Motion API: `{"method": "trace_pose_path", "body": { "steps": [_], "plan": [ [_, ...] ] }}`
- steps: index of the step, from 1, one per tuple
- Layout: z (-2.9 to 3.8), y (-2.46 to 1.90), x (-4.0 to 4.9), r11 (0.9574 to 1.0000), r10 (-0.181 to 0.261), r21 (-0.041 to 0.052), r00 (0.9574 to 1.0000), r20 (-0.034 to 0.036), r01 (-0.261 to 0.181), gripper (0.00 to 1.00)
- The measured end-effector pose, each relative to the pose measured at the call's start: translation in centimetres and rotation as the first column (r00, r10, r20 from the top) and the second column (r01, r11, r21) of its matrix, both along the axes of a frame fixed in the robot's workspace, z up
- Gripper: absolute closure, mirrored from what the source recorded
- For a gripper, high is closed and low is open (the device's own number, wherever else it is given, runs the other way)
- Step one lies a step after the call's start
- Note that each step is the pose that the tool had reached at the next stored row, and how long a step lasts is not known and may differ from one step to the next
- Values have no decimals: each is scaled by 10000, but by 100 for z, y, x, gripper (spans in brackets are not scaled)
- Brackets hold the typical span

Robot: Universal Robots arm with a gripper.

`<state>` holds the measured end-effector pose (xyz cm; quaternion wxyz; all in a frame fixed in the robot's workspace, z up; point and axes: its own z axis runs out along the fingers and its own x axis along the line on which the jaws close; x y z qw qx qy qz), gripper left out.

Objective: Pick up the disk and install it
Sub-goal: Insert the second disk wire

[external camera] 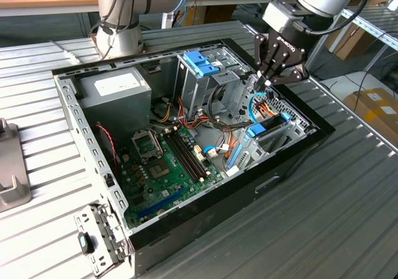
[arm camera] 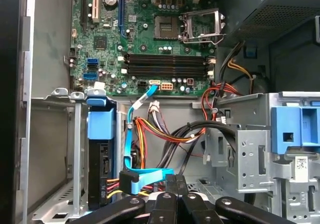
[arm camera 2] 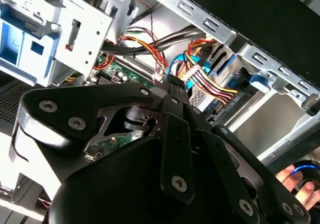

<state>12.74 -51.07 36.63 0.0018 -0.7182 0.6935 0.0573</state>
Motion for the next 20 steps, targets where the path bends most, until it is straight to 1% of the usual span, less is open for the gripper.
{"method": "trace_pose_path", "body": {
  "steps": [2,3,6,10,11,13,15,20],
  "plan": [
    [0,-39,0,10000,-1,-1,10000,0,1,89],
    [-1,-51,0,10000,0,1,10000,0,0,89],
    [-1,-119,0,10000,-1,1,10000,0,1,89],
    [-4,-194,0,10000,0,5,10000,0,0,89],
    [-7,-228,0,10000,-1,8,10000,0,1,89],
    [-10,-283,0,10000,-1,5,10000,0,1,89],
    [-12,-310,0,10000,-1,6,10000,0,1,89],
    [-15,-403,0,10000,-1,7,10000,0,1,89]
  ]
}}
